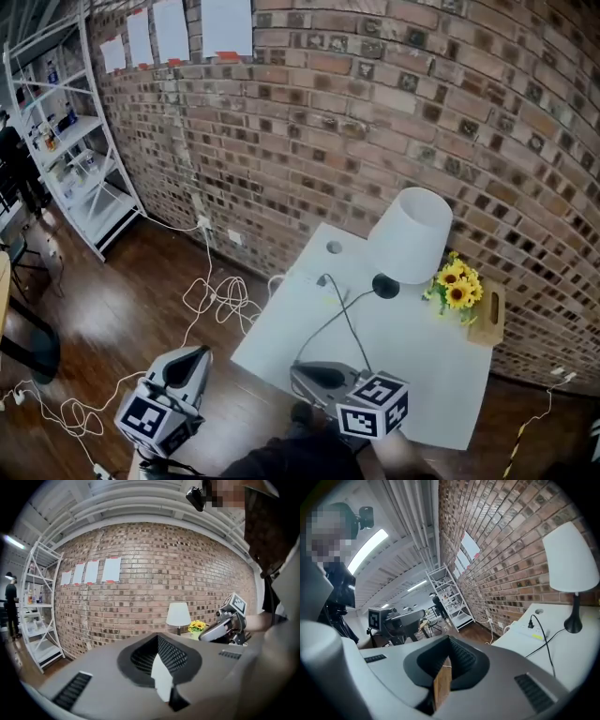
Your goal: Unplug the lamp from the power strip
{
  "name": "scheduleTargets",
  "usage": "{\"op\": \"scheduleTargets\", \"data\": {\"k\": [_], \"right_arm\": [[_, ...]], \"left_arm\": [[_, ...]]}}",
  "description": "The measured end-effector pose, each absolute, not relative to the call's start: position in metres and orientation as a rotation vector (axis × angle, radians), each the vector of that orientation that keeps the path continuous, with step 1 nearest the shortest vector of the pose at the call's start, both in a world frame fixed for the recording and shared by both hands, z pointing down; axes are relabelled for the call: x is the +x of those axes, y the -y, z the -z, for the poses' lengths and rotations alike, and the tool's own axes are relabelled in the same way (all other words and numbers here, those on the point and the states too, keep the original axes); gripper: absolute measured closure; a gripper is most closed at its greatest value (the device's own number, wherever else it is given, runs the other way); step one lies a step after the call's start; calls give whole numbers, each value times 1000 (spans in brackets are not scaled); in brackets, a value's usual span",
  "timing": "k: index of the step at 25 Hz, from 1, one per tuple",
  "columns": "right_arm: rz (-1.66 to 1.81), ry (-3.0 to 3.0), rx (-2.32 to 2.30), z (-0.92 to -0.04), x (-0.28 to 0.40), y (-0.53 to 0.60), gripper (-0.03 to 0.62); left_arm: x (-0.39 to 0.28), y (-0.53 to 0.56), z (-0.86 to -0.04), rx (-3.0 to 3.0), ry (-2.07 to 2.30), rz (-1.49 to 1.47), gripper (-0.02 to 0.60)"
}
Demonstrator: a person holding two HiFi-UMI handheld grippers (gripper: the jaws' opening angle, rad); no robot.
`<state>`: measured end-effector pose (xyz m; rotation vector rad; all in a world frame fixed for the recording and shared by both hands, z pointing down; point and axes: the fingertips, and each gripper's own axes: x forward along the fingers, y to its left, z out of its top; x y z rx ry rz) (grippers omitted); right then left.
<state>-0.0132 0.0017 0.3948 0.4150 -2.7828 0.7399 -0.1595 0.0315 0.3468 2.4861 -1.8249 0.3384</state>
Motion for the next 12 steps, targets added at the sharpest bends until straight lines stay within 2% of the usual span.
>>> {"op": "scheduleTargets", "data": {"k": [12], "right_arm": [[-713, 2749, 472, -409, 12, 97, 592]], "left_arm": [[-118, 60, -349, 2414, 1648, -242, 566]]}}
